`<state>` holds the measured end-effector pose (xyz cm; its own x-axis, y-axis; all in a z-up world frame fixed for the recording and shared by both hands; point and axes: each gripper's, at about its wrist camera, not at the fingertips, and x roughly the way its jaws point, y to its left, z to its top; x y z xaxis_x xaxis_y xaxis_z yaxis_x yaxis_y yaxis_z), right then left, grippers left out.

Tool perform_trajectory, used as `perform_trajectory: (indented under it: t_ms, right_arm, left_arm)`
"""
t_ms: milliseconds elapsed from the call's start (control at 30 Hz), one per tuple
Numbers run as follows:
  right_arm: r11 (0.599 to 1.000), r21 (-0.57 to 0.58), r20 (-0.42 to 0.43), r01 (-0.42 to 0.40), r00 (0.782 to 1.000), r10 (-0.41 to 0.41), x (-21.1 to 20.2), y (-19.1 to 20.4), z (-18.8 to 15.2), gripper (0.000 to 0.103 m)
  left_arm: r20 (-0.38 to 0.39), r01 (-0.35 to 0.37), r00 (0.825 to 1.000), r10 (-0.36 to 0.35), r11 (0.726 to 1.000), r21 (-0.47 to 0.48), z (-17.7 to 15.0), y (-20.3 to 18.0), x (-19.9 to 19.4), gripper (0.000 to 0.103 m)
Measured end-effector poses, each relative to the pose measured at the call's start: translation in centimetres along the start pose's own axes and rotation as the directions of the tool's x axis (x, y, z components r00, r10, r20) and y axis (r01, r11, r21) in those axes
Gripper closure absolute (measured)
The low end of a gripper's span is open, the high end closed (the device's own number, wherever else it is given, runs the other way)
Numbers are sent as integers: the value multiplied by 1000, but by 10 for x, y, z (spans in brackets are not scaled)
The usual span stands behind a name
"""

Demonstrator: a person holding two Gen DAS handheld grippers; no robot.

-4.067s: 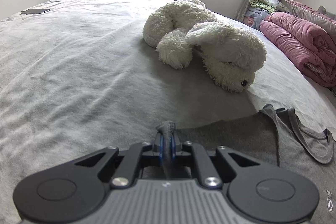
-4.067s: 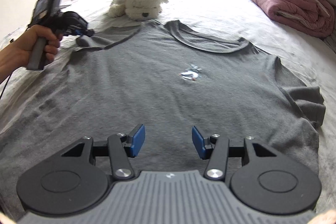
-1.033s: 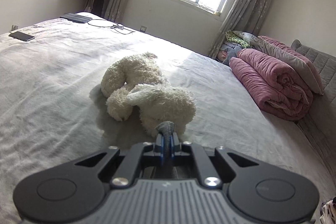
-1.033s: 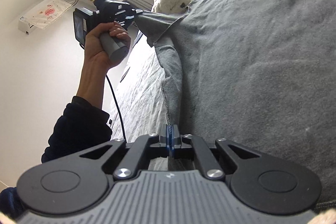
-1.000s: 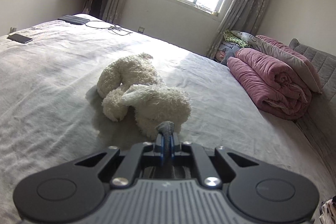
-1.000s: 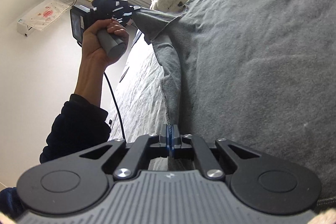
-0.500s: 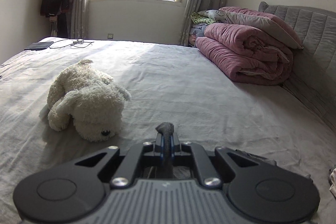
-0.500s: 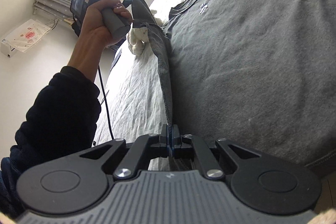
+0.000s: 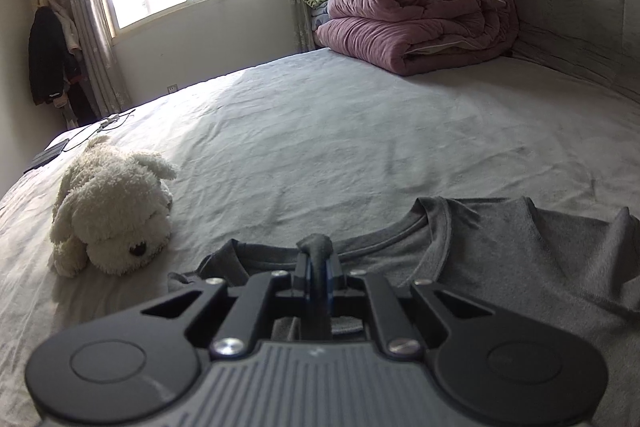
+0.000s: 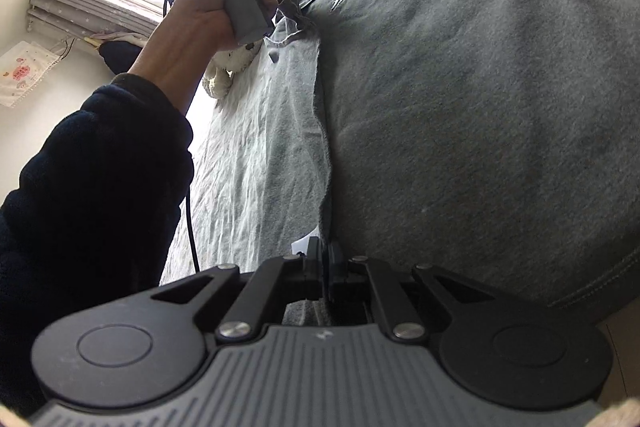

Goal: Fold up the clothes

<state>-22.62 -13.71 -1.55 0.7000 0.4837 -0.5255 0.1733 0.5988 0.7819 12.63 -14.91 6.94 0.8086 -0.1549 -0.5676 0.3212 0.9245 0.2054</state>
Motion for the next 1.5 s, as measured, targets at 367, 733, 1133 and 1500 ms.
perform_trajectory:
  t_ms: [367,733,1133,1500]
  right_arm:
    - [999,-24,-10,37,999,-37,-4,1,1,97]
    - [983,-161,-85,93,991,-108,0,19,14,89]
    - [946,-284,-39,154,984,-172,7,25,30,89]
    - [939,-279,-18,200,977,-214,-6,35,111,85]
  left_arm:
    - [23,114,994,-111,972,-205,1,77,-48,56]
    - [-168,48,980,-109,944,-327,-114,130,-119,56]
    - [-217,31,969,-114,936,-351,-154,130,-152,56]
    - [-247,-20,966,-82,923,-385,-162,135,-138,54]
